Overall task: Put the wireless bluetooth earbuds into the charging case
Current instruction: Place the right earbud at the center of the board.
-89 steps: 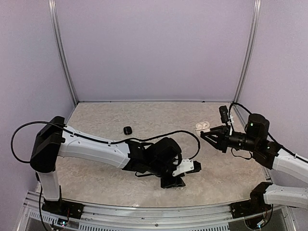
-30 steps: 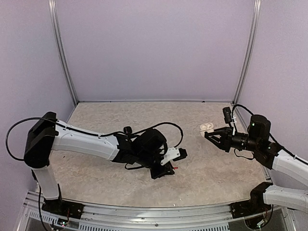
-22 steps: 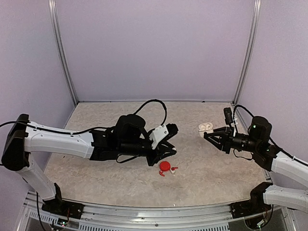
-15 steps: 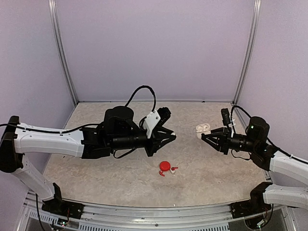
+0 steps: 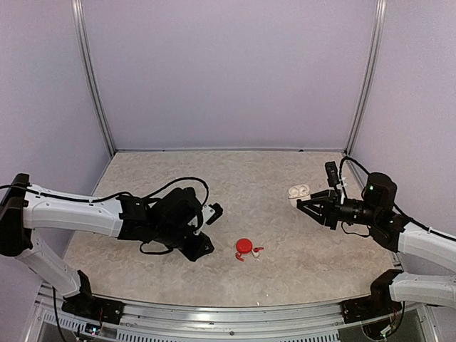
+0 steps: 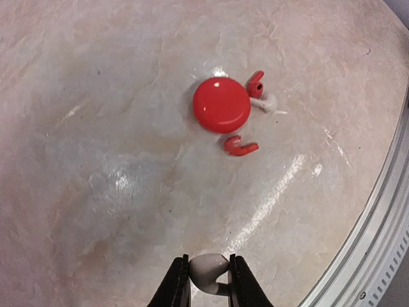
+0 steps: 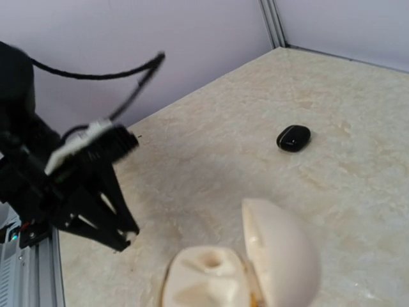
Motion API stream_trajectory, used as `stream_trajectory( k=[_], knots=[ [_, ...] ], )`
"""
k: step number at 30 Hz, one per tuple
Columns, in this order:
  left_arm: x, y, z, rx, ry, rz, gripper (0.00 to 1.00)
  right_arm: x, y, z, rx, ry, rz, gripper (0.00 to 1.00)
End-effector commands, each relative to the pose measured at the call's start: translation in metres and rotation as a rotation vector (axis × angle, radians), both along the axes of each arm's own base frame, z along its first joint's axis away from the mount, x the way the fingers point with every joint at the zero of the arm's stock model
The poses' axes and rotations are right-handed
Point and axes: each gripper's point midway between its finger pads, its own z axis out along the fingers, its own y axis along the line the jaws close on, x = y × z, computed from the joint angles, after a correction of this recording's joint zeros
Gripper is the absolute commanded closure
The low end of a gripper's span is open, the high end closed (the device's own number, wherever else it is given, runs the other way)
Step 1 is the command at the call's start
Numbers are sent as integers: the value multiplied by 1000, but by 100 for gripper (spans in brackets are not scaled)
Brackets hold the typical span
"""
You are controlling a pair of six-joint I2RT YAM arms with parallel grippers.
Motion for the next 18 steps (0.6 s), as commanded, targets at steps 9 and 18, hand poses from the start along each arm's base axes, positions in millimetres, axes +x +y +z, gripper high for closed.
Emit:
stream_trajectory(
  k=[9,18],
  knots=[
    [-46,66,-69,299,263,206,79,-1,7,9,17,-14,40,100],
    [-69,58,-86,355,268,44,75,-1,8,5,13,-9,47,100]
  ],
)
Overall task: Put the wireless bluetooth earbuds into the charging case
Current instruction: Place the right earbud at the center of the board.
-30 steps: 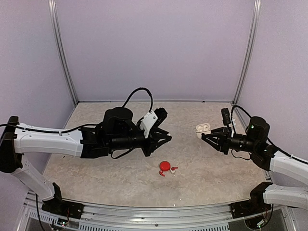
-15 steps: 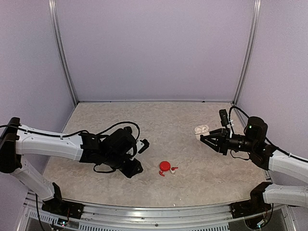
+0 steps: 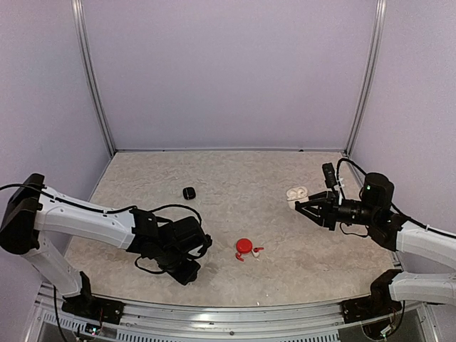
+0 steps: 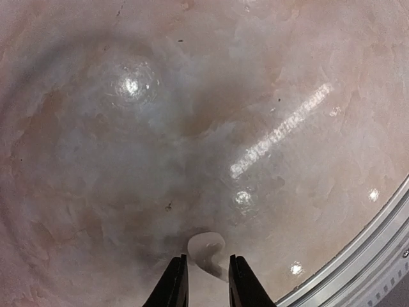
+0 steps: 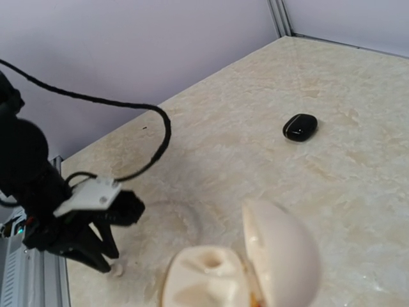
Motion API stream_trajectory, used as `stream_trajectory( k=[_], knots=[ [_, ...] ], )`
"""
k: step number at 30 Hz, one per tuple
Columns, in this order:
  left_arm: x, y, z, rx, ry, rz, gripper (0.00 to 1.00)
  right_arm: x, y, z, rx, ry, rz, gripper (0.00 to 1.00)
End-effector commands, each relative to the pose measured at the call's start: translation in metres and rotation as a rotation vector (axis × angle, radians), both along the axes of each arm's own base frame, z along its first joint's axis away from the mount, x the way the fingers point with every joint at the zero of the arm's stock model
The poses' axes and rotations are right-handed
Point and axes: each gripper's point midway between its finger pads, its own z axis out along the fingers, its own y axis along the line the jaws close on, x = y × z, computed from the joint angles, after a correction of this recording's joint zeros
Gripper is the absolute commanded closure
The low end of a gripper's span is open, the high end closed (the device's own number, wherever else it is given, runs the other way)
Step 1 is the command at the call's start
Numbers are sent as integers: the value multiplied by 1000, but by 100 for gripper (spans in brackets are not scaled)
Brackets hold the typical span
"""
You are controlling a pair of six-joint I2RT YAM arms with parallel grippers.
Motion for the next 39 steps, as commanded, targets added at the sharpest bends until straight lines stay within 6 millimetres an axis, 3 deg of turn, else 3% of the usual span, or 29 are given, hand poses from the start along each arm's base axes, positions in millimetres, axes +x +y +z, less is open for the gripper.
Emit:
stream_trajectory(
  k=[1,8,12,15,22,39],
  knots=[
    [-11,-1,-15,39,22,-88,75,-1,4,14,22,-38,23,100],
    [-9,-1,-21,77,47,-91,68,-2,3,14,17,-42,16,100],
    [-5,-7,-6,39,15,-67,52,-1,3,12,16,-38,17,100],
    [-4,-7,3,39,15,-46,49,-1,4,11,14,-36,20,100],
    [-6,-12,8,55,88,35,53,1,5,11,7,-36,24,100],
    [-1,-1,-17,150,164,97,70,3,4,9,-4,-34,16,100]
  ],
)
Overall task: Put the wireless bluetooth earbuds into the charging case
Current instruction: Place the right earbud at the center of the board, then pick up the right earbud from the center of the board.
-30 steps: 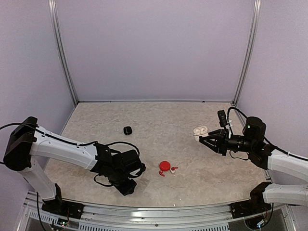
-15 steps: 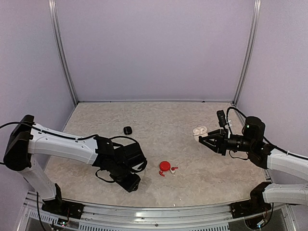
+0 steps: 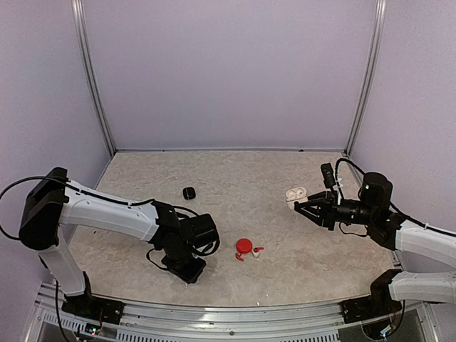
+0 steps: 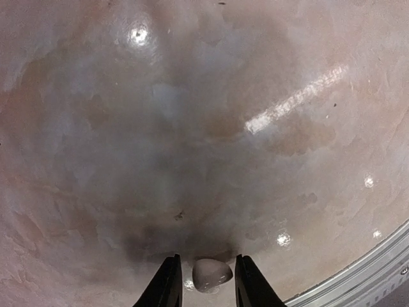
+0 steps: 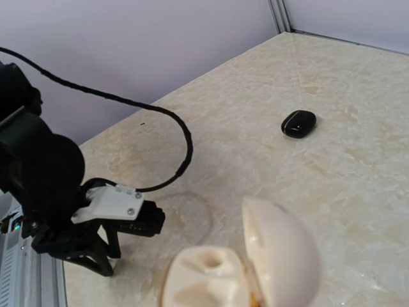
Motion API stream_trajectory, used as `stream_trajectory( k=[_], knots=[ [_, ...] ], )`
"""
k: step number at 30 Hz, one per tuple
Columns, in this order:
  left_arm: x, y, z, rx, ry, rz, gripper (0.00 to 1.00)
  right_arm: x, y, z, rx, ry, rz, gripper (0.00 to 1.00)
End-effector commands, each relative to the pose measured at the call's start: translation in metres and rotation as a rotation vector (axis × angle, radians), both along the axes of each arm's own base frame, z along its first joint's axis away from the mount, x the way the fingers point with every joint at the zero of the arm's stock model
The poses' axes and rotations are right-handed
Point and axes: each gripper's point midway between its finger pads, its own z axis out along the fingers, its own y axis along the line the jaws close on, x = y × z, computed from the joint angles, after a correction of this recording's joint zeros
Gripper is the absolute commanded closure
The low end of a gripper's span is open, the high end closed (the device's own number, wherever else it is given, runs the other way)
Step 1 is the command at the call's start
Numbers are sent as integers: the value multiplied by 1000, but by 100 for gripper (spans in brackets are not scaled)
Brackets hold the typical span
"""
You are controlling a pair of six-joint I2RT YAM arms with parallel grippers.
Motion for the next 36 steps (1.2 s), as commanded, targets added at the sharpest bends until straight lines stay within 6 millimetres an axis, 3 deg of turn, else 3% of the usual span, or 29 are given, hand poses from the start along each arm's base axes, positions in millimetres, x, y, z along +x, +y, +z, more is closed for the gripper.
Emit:
stream_trajectory(
  k=[1,14,21,26,30,36],
  knots=[
    [0,-3,-2,1,21,2,71,0,3,12,7,-34,13,100],
    [-2,-8,-4,-14,29,-19,77,2,3,10,-2,-33,3,100],
    [23,-37,29,-167,-108,-31,81,-4,2,17,21,-68,22,100],
    [54,-65,88,-350,-329,-45,82,-7,3,24,48,-115,33,100],
    [73,-84,153,-546,-532,-64,83,-11,8,33,77,-189,51,100],
    [70,-102,260,-843,-797,-142,81,-23,25,51,102,-342,90,100]
  ],
)
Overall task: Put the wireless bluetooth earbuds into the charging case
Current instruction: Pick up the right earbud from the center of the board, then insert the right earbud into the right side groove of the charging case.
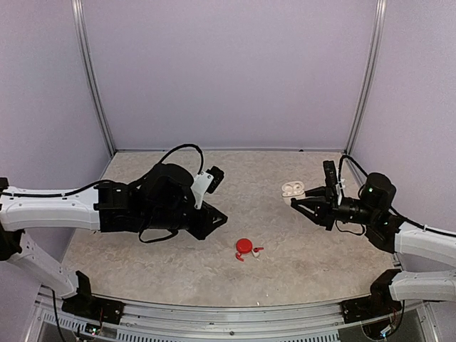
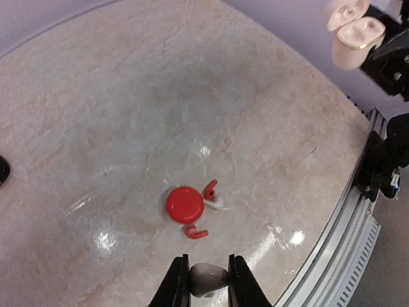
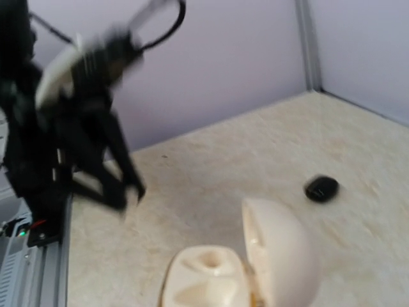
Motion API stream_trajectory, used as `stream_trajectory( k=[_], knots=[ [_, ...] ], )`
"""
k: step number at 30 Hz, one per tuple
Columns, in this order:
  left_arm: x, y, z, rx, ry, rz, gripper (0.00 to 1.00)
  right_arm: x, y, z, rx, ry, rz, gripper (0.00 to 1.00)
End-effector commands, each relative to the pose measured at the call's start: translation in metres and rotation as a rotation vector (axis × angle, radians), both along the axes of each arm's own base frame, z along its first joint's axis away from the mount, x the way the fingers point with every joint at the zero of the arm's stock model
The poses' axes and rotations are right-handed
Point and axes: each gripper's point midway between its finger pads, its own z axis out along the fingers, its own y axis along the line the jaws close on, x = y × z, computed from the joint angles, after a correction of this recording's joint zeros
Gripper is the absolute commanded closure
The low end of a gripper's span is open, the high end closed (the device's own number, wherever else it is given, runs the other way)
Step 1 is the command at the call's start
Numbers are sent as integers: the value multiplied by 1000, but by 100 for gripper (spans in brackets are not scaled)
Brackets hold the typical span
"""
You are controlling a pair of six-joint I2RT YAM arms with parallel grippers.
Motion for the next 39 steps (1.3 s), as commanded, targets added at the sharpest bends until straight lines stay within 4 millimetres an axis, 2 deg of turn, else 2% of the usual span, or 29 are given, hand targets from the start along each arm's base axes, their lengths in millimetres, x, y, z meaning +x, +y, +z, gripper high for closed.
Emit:
stream_trajectory(
  k=[1,4,6,9,11,16,20,31,39],
  knots=[
    [4,-20,96,-259,-286,-46,81,-11,13,23,40,-180,33,100],
    [-9,-28,133,-389,-375,-94,81,-22,24,28,32,-258,66,100],
    [-21,-33,150,-454,-418,-137,81,-30,31,30,27,-302,77,100],
    [-35,-45,169,-516,-468,-188,81,-39,37,34,30,-364,88,100],
    [-41,-54,173,-531,-482,-217,81,-45,41,38,31,-403,98,100],
    [-57,-76,175,-533,-515,-287,81,-54,50,41,24,-431,119,100],
    [-63,-85,174,-531,-524,-316,82,-56,56,44,29,-431,116,100],
    [-64,-101,167,-518,-517,-336,82,-66,71,47,40,-403,155,100],
    [-62,-106,158,-494,-514,-340,82,-71,72,54,83,-324,191,100]
  ],
)
